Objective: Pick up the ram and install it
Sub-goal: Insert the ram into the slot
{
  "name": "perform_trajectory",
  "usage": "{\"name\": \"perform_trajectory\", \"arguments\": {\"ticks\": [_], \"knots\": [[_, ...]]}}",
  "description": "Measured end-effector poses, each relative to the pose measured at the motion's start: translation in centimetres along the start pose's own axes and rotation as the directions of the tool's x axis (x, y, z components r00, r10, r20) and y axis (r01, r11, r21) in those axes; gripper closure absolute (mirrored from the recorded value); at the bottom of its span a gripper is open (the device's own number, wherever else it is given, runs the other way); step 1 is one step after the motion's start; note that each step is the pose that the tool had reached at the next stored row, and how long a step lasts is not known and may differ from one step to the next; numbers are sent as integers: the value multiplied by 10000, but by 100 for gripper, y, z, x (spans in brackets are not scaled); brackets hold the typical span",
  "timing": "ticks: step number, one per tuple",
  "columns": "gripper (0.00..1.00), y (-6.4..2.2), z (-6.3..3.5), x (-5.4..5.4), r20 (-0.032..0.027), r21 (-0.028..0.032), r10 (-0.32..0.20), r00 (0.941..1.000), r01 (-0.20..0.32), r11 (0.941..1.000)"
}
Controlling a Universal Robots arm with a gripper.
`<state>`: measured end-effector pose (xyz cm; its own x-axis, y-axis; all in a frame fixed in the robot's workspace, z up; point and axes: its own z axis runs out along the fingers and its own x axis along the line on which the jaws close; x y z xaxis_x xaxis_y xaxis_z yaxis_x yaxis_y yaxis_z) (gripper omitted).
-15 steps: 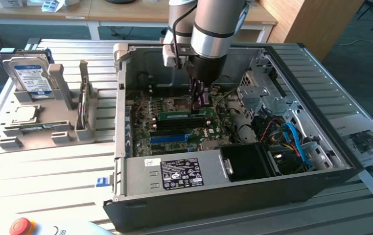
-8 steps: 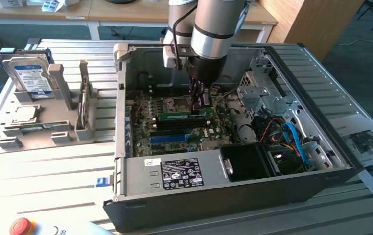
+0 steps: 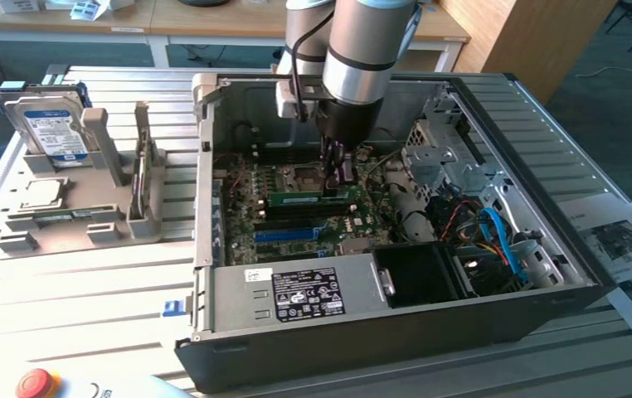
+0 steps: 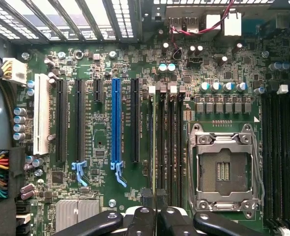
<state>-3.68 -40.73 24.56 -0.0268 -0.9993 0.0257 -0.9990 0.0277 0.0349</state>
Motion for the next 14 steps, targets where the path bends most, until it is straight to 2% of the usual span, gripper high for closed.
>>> {"name": "perform_trajectory", "arguments": {"ticks": [14], "knots": [[88, 21, 15, 0, 3, 16, 1, 10000, -1, 10000]]}}
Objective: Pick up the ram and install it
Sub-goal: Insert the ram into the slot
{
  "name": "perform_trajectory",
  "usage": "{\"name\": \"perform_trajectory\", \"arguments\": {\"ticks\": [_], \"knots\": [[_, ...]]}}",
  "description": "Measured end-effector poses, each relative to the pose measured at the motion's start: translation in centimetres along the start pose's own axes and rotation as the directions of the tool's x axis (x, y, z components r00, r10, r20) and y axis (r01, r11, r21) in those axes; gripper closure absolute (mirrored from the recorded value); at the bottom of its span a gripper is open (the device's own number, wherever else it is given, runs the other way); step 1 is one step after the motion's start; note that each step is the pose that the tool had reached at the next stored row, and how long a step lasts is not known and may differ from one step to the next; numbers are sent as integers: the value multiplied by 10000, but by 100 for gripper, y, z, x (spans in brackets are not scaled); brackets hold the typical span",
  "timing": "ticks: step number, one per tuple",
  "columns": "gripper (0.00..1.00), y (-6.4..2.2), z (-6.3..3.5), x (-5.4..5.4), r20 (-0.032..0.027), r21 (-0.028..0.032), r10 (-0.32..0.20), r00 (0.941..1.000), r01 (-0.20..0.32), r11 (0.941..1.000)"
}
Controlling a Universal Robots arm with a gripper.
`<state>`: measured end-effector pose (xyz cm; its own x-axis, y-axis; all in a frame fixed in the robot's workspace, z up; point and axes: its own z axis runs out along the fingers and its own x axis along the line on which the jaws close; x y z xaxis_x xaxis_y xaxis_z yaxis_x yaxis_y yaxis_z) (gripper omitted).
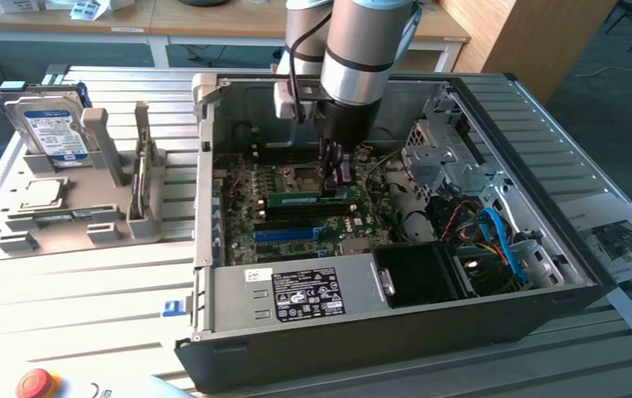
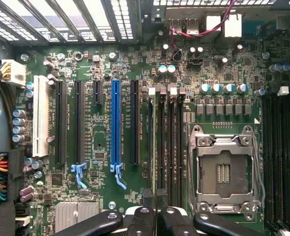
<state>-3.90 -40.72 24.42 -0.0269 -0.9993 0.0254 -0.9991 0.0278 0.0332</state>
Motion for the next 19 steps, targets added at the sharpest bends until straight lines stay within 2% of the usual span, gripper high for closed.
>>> {"name": "perform_trajectory", "arguments": {"ticks": [10, 19], "knots": [[88, 3, 65, -2, 0, 41, 2, 10000, -2, 10000], [88, 10, 70, -2, 1, 46, 1, 10000, -1, 10000]]}}
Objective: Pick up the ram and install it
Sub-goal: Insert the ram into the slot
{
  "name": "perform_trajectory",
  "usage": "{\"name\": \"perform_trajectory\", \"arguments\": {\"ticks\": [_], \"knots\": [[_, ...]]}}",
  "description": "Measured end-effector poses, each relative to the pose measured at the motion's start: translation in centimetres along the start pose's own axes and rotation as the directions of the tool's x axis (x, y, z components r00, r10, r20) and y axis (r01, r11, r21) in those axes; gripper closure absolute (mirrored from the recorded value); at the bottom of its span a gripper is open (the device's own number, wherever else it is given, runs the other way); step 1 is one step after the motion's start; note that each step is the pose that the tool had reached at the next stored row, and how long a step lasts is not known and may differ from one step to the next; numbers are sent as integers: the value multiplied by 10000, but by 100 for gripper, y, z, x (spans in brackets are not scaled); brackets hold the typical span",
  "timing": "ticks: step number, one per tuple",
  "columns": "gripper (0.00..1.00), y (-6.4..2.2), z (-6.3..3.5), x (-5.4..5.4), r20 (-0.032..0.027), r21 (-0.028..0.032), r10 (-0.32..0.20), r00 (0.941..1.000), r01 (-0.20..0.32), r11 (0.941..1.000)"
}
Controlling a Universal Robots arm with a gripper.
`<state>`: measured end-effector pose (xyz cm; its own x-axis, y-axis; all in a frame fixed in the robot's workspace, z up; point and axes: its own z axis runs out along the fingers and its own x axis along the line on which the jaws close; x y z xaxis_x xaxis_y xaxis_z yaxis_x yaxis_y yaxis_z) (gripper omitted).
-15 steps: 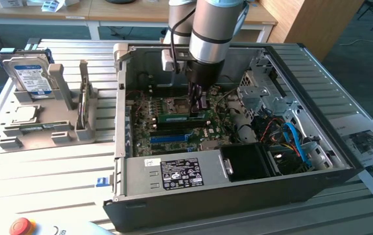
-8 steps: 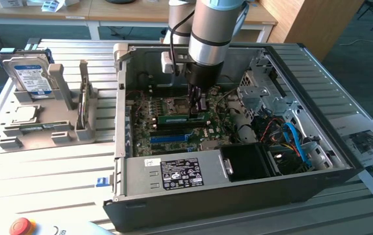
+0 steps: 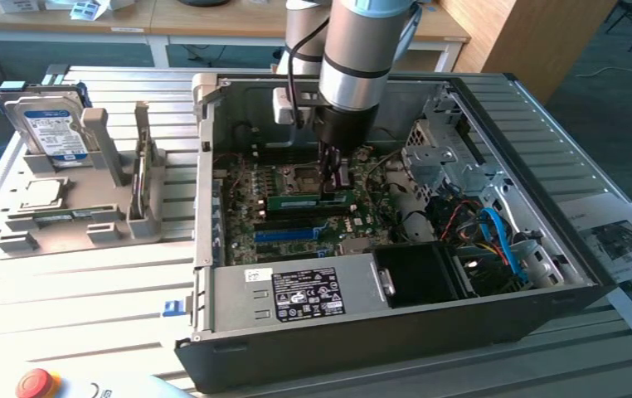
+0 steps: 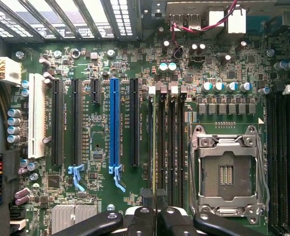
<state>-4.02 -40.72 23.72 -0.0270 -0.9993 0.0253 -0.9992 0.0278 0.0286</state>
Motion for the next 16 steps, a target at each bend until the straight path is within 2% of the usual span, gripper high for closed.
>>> {"name": "perform_trajectory", "arguments": {"ticks": [16], "knots": [[88, 1, 30, 0, -1, 19, -34, 10000, 34, 10000]]}}
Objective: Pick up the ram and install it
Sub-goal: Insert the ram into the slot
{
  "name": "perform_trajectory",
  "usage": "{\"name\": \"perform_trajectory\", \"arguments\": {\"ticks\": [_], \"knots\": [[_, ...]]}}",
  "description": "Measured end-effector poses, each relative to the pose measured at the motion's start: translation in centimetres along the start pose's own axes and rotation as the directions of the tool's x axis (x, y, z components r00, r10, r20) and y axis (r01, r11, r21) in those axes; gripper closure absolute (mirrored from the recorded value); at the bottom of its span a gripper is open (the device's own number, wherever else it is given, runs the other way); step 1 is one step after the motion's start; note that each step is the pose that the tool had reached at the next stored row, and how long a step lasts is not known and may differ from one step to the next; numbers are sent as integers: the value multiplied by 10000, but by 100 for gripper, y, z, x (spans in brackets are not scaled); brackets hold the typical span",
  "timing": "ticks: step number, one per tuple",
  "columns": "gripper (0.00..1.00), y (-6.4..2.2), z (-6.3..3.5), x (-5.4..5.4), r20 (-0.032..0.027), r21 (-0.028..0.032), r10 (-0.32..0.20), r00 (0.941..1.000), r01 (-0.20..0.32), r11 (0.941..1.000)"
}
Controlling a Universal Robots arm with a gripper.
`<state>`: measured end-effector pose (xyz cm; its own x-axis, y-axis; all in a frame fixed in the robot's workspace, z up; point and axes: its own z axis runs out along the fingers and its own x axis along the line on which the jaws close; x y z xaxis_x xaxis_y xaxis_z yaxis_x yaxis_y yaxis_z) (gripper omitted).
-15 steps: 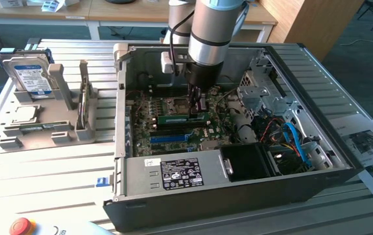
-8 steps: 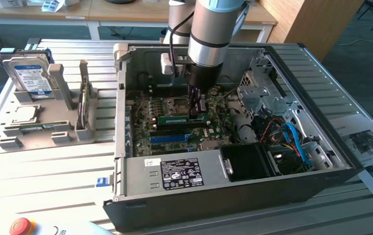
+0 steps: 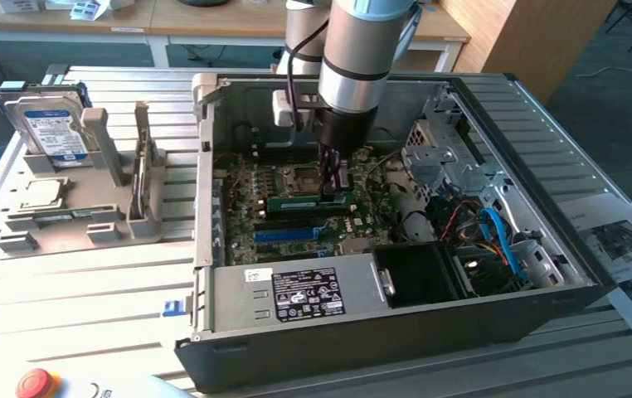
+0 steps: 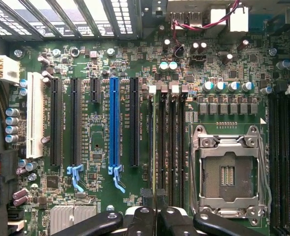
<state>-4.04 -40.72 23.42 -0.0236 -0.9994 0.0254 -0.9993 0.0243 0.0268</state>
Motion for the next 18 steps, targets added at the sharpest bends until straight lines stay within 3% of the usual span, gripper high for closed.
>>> {"name": "perform_trajectory", "arguments": {"ticks": [18], "knots": [[88, 18, 24, 1, 0, 11, -89, 10000, 89, 10000]]}}
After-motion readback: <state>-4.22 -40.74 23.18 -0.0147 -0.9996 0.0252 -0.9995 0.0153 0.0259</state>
